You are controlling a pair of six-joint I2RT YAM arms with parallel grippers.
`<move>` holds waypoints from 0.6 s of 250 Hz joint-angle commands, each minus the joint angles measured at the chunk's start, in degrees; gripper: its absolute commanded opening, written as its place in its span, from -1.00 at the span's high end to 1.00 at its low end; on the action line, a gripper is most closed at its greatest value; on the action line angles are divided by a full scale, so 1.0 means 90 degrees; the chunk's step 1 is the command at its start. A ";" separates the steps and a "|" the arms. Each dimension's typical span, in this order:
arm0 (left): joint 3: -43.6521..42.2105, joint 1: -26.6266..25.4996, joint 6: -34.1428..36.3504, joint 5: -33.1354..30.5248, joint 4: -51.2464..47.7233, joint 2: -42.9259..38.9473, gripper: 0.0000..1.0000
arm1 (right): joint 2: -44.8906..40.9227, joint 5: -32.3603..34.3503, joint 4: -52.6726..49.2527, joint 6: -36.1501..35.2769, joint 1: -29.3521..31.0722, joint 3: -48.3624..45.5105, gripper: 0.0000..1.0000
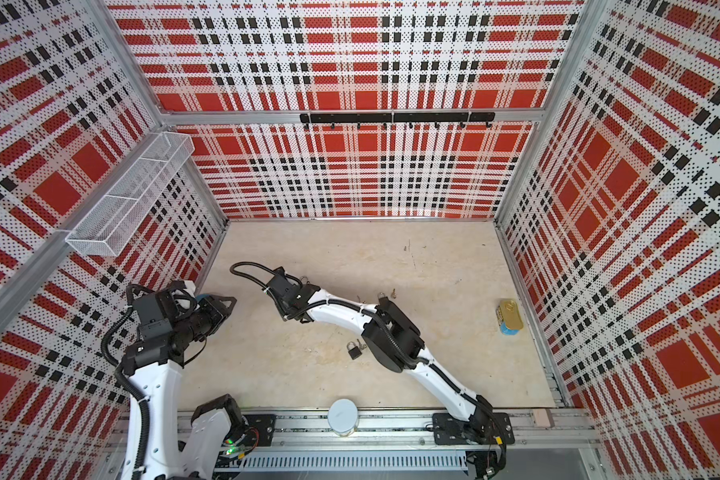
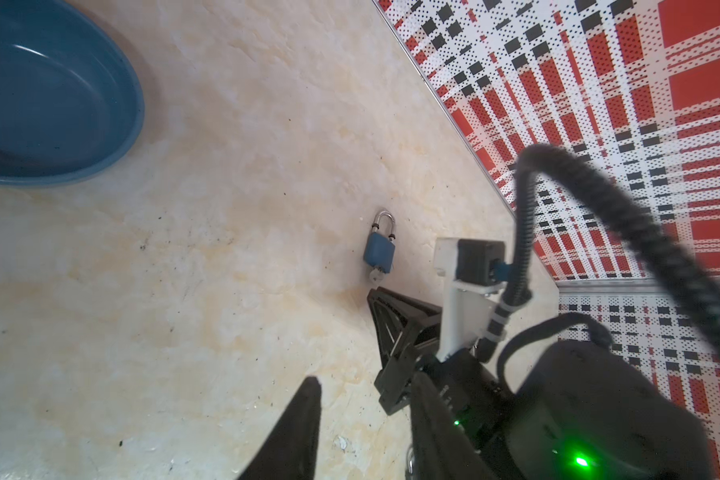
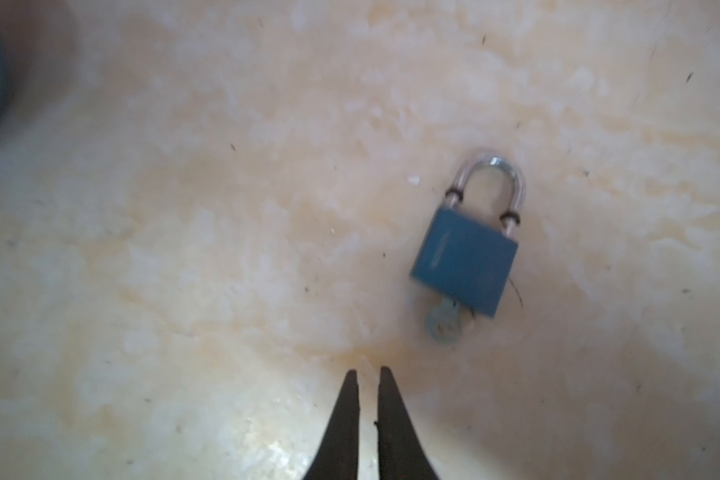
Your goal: Lock with the key
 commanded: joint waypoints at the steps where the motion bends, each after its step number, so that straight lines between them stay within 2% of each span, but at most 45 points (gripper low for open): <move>1: -0.0051 0.0079 0.0016 0.0062 0.0122 -0.0054 0.21 | -0.0239 -0.0079 0.0042 -0.0150 -0.0072 -0.0623 0.79; 18: -0.0056 0.0087 0.0003 0.0084 0.0123 -0.0062 0.21 | -0.0460 -0.0198 0.0154 -0.0139 -0.0138 -0.0878 0.73; 37: -0.0061 0.0097 -0.0027 0.0087 0.0123 -0.0081 0.21 | -0.0727 -0.0371 0.0438 -0.0039 -0.0239 -0.1297 0.42; 83: -0.0100 0.0108 -0.0090 0.0104 0.0196 -0.0064 0.21 | -0.1224 -0.0702 0.0864 0.0113 -0.0513 -0.1584 0.21; 113: -0.0081 0.0118 -0.0120 0.0080 0.0259 0.0010 0.21 | -0.1218 -0.0927 0.0823 0.0117 -0.0597 -0.1186 -0.06; 150: 0.0024 0.0126 -0.0101 -0.0015 0.0182 0.0090 0.21 | -0.0428 -0.0917 0.0403 0.0198 -0.0680 0.0079 -0.21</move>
